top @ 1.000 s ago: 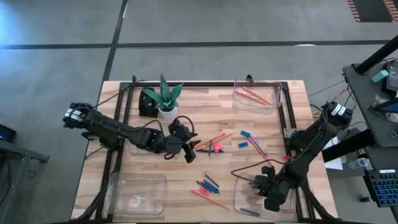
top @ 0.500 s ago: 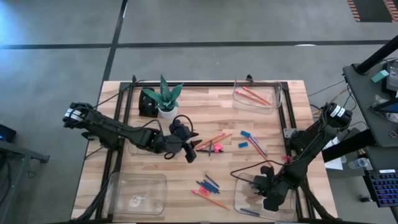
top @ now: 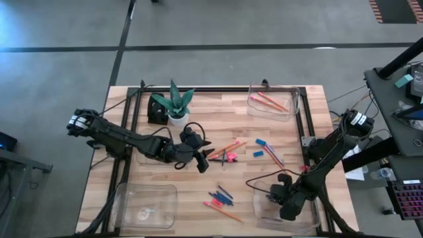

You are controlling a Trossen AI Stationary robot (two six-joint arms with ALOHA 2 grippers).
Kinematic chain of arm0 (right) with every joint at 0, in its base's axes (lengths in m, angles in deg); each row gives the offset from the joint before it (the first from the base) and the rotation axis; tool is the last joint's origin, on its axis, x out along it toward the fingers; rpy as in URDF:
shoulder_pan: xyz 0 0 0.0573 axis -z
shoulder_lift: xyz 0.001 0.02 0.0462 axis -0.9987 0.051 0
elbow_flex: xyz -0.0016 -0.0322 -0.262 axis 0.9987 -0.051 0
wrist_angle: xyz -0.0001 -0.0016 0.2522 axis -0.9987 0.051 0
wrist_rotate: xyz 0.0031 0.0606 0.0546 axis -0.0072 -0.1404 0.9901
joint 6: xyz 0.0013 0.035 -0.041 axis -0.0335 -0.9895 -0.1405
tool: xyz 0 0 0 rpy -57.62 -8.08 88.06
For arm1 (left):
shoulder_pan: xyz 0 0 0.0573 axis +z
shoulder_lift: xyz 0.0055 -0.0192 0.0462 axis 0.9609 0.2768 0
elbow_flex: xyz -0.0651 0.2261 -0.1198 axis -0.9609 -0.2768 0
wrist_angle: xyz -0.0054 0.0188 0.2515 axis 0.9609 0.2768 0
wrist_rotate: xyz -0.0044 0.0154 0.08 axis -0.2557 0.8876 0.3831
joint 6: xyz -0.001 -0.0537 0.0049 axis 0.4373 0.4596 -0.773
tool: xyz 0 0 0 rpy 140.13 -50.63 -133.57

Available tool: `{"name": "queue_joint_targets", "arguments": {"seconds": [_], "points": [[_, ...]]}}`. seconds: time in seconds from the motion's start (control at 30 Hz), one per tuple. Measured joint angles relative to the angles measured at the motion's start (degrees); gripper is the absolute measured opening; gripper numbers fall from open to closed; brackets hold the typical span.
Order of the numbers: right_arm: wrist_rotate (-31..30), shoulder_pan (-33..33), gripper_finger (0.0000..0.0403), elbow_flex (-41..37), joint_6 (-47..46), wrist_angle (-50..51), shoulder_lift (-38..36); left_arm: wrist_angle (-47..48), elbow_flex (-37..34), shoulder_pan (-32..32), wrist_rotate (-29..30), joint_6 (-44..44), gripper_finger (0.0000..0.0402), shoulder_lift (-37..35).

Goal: Sort crayons/erasers/pens/pencils in bins
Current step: Put the blue crayon into the bottom right transparent bin

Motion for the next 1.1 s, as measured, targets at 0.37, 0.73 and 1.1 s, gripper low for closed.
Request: {"name": "queue_joint_targets", "arguments": {"seconds": [0.37, 0.73, 1.1], "points": [[-0.09, -0.02, 0.0025, 0.10, 0.24, 0.03, -0.07, 0.04, 0.00, 0.00, -0.06, 0.00, 0.0137, 0.00], [0.88, -0.02, 0.0025, 1.99, 3.09, 0.14, -0.83, 0.01, 0.02, 0.00, -0.13, 0.00, 0.0137, 0.00], [0.87, -0.04, 0.0036, 2.27, 3.24, 0.01, -0.83, 0.01, 0.00, 0.00, -0.15, 0.02, 0.0137, 0.00]]}}
